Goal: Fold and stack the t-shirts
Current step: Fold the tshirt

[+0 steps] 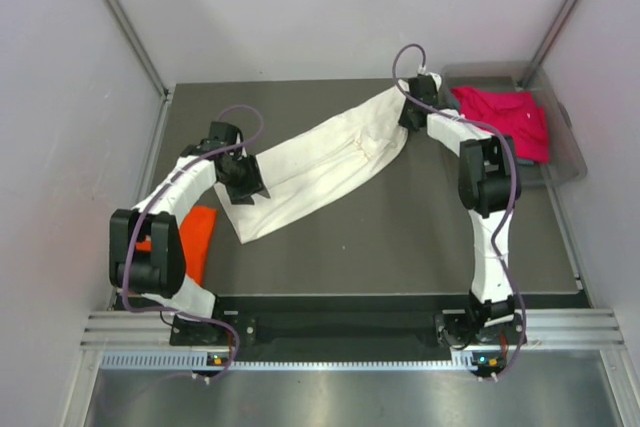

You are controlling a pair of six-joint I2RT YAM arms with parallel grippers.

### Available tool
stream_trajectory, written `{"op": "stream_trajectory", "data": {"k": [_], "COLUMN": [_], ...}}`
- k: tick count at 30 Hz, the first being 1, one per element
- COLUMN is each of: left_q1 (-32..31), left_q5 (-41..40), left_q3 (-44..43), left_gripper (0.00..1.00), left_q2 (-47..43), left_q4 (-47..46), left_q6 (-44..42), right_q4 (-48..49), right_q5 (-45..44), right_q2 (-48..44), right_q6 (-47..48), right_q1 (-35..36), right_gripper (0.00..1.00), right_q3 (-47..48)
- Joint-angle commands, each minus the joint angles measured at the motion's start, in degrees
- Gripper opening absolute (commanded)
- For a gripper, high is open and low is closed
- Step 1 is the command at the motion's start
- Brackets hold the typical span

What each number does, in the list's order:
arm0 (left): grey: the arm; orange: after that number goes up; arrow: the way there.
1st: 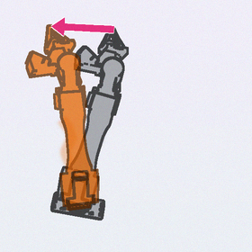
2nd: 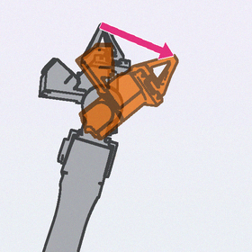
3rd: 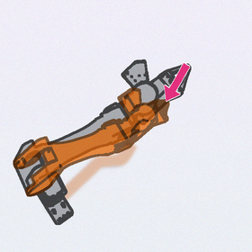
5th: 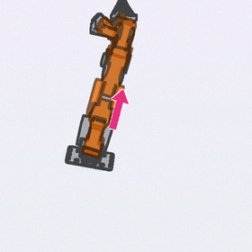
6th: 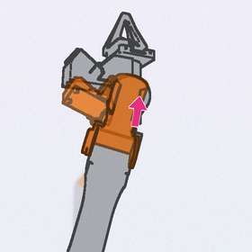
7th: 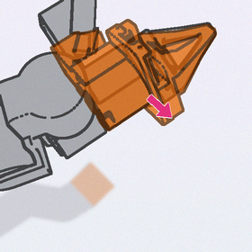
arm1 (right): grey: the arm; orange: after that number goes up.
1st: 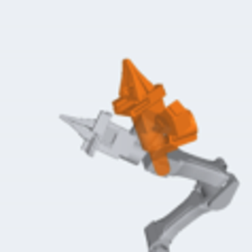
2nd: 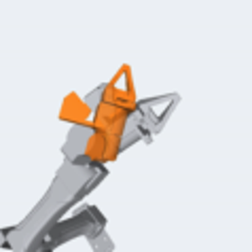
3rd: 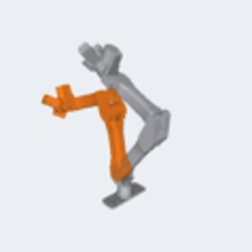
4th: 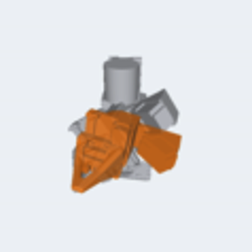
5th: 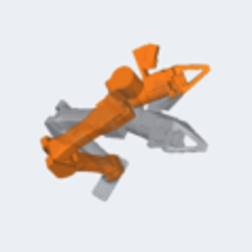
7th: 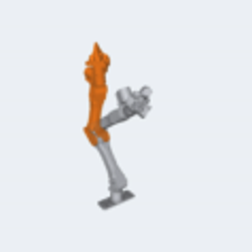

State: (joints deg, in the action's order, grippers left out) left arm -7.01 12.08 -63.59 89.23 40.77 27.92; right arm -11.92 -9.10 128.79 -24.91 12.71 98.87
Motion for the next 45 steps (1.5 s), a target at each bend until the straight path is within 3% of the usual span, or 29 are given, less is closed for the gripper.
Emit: {"op": "stream_trajectory", "data": {"k": [1,4,5,8,12,18,24,31,35,39,45], "left_q1": [-1.3,-1.3,-1.3,-1.2,-1.1,-0.2,0.9,1.3,1.8,2.3,3.1], "left_q5": [-2.2,-2.9,-3.6,-4.7,-5.3,-4.5,-6.8,-10.9,-11.0,-11.2,-11.5], "left_q3": [0.8,1.7,1.6,1.2,0.6,-0.8,-1.4,-3.9,-5.0,-5.3,-5.0], "left_gripper": [0.52,0.52,0.52,0.52,0.52,0.5,0.43,0.41,0.4,0.39,0.39], "left_q2": [-5.6,-7.7,-8.1,-9.7,-11.4,-12.7,-14.4,-15.6,-15.7,-16.5,-18.0], "left_q4": [2.3,3.7,4.2,5.3,4.6,4.1,4.4,3.6,3.2,3.7,4.6], "left_q6": [1.0,0.4,0.0,-1.5,-2.6,-3.8,-2.2,-0.9,-0.7,-1.2,-1.4], "right_q4": [-3.2,-9.5,-11.3,-19.5,-20.4,-18.4,4.2,23.9,33.0,33.2,31.4], "right_q5": [0.3,-0.1,-0.6,-1.5,1.1,5.5,16.0,15.1,8.2,6.6,3.9], "right_q2": [3.0,2.9,2.2,-3.0,-17.4,-33.4,-37.9,-30.7,-27.4,-21.1,-15.2], "right_q6": [4.6,3.9,3.4,0.0,-5.7,-16.4,-33.7,-48.0,-56.7,-60.3,-62.6], "right_q1": [-0.8,-0.9,-0.9,-0.8,0.4,8.0,28.4,41.3,47.0,51.2,53.6], "right_gripper": [0.12,0.3,0.5,0.77,0.86,0.88,0.77,0.63,0.54,0.54,0.66], "right_q3": [9.8,14.4,15.1,14.8,2.1,-20.0,-38.3,-40.2,-43.1,-37.8,-32.6]}}
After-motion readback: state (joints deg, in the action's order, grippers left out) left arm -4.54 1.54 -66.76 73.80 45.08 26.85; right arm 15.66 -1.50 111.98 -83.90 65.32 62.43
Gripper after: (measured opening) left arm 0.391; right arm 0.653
